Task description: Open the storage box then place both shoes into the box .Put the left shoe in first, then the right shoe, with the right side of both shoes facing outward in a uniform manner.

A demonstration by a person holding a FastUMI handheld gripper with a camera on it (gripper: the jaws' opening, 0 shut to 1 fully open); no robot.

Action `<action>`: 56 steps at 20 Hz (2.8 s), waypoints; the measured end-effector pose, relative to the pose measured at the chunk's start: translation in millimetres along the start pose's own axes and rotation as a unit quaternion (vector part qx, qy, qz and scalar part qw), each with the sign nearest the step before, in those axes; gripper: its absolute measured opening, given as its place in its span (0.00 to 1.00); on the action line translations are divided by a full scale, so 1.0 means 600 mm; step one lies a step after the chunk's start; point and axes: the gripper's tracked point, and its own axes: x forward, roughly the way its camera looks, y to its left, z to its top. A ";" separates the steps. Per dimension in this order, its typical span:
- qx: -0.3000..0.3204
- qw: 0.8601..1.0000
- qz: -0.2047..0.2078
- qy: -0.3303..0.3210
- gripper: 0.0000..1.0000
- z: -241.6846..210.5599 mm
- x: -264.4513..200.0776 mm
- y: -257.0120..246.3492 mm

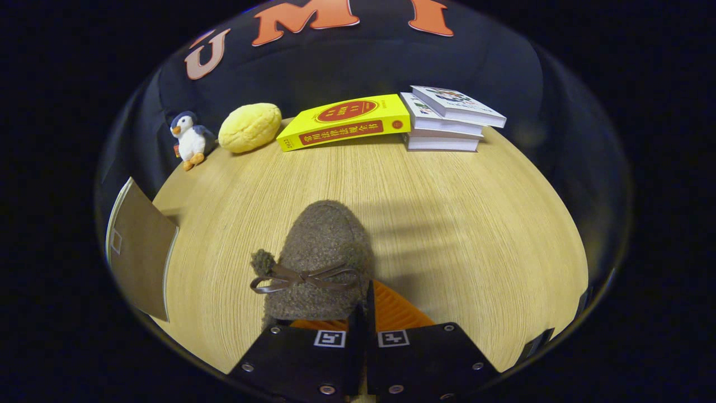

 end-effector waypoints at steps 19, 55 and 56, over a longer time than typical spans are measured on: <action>-0.063 0.986 0.143 -0.052 0.04 0.150 -0.234 0.457; -0.133 0.968 0.209 0.047 0.63 0.038 -0.255 0.699; -0.133 0.966 0.218 0.039 0.65 0.043 -0.264 0.691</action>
